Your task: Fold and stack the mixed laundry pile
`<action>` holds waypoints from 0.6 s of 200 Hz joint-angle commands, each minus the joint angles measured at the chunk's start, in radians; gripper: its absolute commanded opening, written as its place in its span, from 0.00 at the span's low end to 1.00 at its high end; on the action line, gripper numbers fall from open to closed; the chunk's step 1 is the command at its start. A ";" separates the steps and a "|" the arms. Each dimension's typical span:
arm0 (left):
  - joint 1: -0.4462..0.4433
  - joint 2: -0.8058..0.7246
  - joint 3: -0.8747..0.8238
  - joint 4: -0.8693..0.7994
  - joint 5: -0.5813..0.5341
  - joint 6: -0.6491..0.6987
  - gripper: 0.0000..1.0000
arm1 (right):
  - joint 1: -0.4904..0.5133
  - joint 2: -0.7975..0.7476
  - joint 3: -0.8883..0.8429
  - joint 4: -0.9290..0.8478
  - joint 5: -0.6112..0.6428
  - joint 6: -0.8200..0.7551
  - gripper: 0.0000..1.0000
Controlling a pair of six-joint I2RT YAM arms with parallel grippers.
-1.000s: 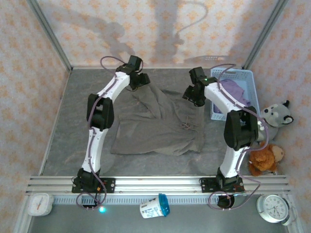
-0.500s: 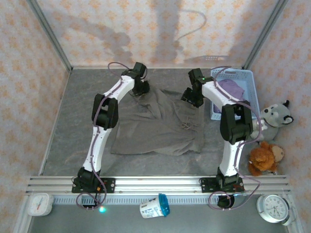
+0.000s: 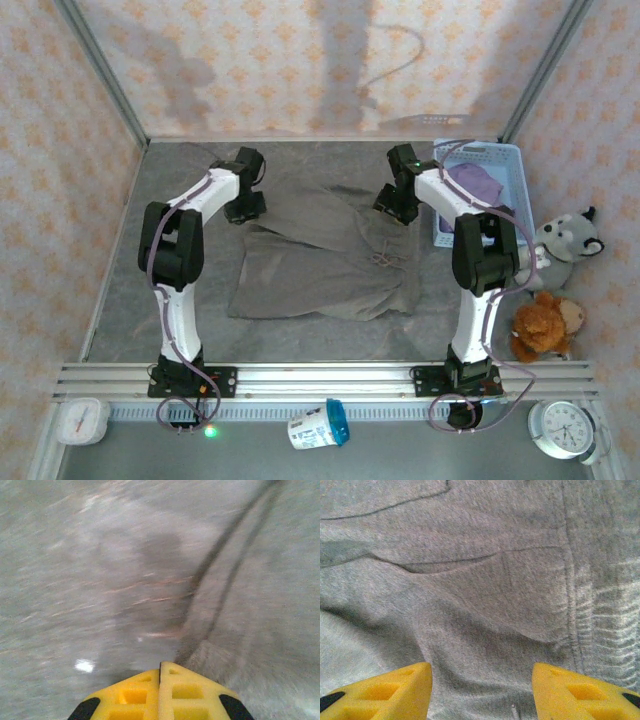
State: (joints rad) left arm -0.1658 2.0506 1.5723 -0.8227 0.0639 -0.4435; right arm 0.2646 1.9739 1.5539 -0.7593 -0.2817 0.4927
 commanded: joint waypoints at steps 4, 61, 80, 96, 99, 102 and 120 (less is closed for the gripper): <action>0.029 0.000 -0.013 -0.059 -0.106 0.001 0.20 | -0.006 0.002 0.002 -0.017 0.024 0.006 0.55; -0.029 0.037 0.225 -0.069 0.001 -0.005 0.58 | -0.007 0.020 0.064 -0.043 0.049 -0.013 0.56; -0.058 0.082 0.286 0.023 0.122 -0.045 0.45 | -0.010 0.050 0.091 -0.042 0.083 0.007 0.55; -0.070 0.156 0.340 0.087 0.178 -0.085 0.30 | -0.020 0.096 0.125 -0.032 0.084 0.037 0.52; -0.073 0.170 0.352 0.091 0.180 -0.109 0.29 | -0.021 0.106 0.133 -0.030 0.085 0.040 0.52; -0.075 0.190 0.364 0.093 0.180 -0.122 0.27 | -0.021 0.115 0.142 -0.029 0.087 0.042 0.52; -0.075 0.278 0.435 0.083 0.185 -0.166 0.24 | -0.023 0.170 0.194 -0.036 0.109 0.058 0.51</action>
State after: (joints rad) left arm -0.2451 2.2089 1.9503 -0.7620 0.1925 -0.5247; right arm 0.2535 2.0716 1.6863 -0.7769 -0.2367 0.5129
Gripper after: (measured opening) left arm 0.254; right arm 0.519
